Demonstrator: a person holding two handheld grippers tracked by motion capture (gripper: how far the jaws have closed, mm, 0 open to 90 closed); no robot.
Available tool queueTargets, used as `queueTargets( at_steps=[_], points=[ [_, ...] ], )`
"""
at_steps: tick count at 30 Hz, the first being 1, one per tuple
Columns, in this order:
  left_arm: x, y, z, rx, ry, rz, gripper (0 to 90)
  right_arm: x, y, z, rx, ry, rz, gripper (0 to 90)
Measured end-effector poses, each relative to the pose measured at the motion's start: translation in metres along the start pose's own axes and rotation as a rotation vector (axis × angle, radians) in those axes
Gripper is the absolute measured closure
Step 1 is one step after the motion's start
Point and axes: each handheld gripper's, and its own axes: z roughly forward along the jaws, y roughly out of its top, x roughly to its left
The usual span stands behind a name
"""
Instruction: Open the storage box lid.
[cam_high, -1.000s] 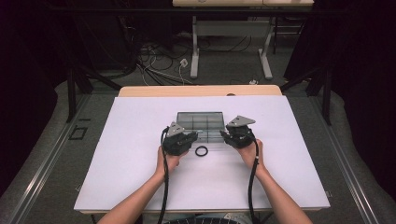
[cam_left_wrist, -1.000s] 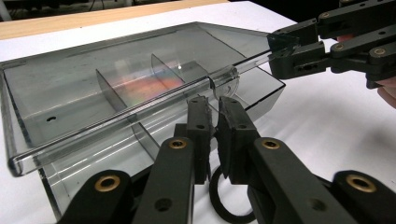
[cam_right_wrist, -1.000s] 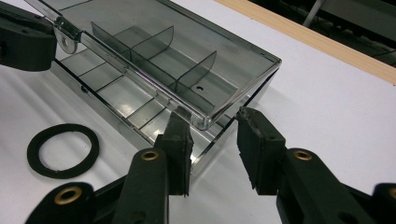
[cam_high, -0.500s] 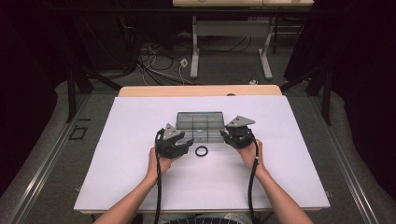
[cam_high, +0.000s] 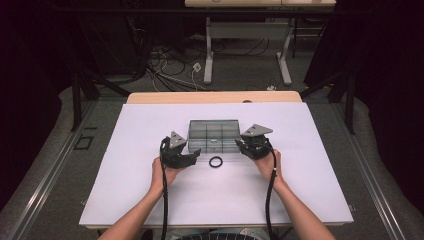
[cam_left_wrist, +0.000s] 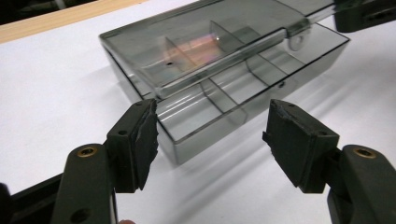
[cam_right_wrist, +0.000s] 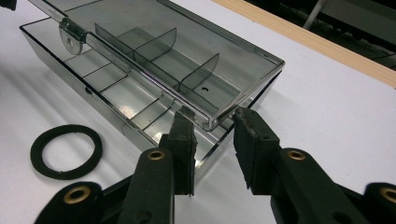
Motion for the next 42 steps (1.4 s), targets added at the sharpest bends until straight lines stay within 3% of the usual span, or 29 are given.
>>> queueTargets(
  at_steps=[2,8,14,22,23,42],
  points=[
    [0.003,0.0,0.0,-0.002,0.018,0.008,35.8,0.0,0.0,0.0,0.001,0.002,0.0,68.8],
    [0.012,-0.002,-0.001,-0.047,0.054,0.015,53.8,0.001,0.0,0.002,-0.001,0.001,0.002,69.0],
    [0.01,0.0,0.002,-0.068,0.073,0.064,64.0,0.001,0.0,0.001,0.004,0.001,-0.003,69.3],
    [0.01,0.0,0.002,-0.083,0.084,0.07,67.4,0.001,0.001,0.001,-0.009,-0.004,-0.012,69.6],
    [0.01,0.0,0.002,-0.082,0.086,0.072,67.3,0.001,0.001,0.0,0.008,0.0,-0.013,69.7],
    [0.012,0.001,0.001,-0.124,0.088,0.07,67.9,0.002,0.004,-0.003,-0.026,-0.05,-0.023,68.8]
  ],
)
